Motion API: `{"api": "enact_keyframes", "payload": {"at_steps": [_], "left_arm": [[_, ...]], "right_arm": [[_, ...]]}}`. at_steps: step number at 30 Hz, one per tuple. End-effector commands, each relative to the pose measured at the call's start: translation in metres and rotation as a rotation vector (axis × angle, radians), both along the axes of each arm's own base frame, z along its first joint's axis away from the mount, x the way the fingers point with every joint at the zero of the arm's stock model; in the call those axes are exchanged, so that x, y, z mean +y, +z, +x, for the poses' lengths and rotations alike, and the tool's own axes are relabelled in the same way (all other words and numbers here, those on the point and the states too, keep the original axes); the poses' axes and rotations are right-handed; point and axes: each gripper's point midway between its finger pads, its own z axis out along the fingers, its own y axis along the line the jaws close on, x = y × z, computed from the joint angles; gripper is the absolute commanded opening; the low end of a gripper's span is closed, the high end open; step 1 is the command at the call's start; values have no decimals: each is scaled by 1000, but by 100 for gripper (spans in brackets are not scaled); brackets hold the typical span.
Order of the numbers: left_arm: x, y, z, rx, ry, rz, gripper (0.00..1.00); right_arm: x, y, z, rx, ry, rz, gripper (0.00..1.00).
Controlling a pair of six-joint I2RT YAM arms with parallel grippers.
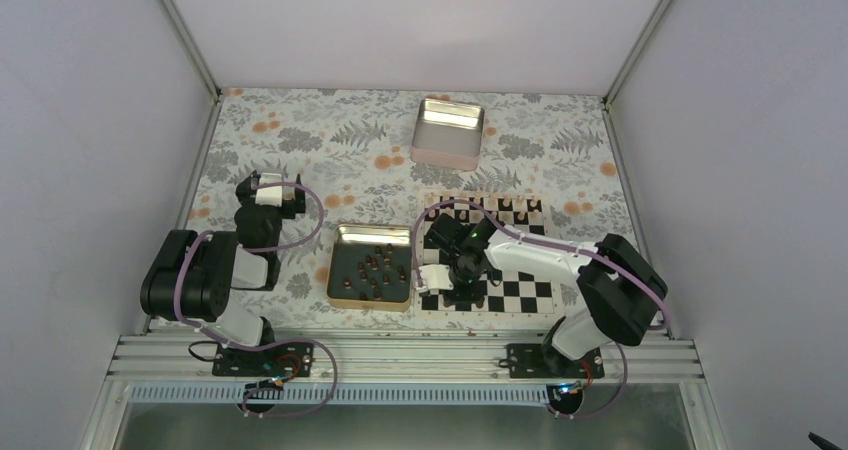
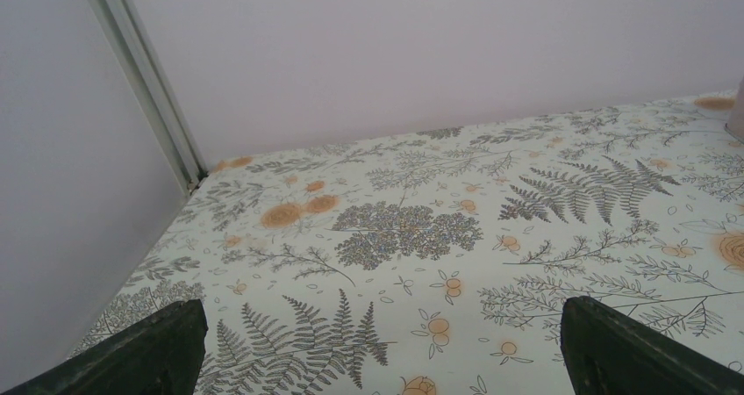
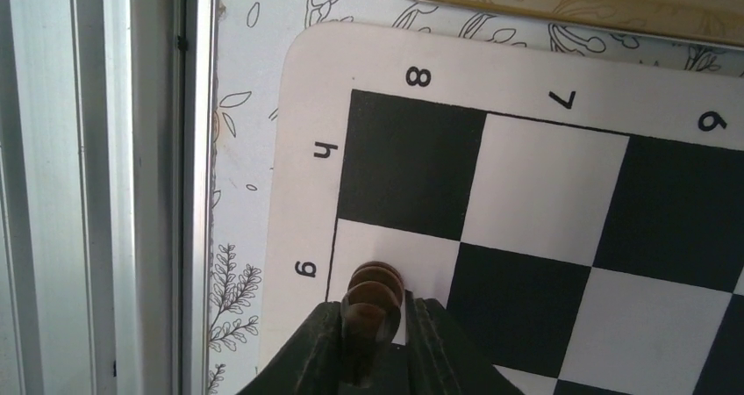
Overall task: Set up the chess pieces on the board
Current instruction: Place the chess piece on the chessboard, then pick up the chess piece from the storage box.
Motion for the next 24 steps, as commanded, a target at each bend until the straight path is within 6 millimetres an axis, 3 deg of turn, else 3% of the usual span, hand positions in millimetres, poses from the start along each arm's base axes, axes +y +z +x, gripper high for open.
{"api": "enact_keyframes", "payload": {"at_steps": [1, 6, 13, 17, 23, 24], "left_arm": [[-2, 10, 2, -44, -4, -4, 100], [-1, 10, 2, -44, -3, -4, 100], [-1, 10, 2, -44, -3, -4, 100], [-1, 10, 2, -45, -2, -4, 100], [-1, 10, 2, -45, -3, -4, 100], [-1, 10, 2, -44, -4, -4, 100]], "right_arm": [[1, 4, 1, -4, 10, 3, 24], [3, 13, 4, -17, 5, 16, 34], [19, 47, 20, -82, -6, 76, 37], [48, 79, 41, -133, -3, 155, 38], [99, 101, 70, -154, 18, 233, 38], [107, 93, 71, -142, 26, 227, 38]]}}
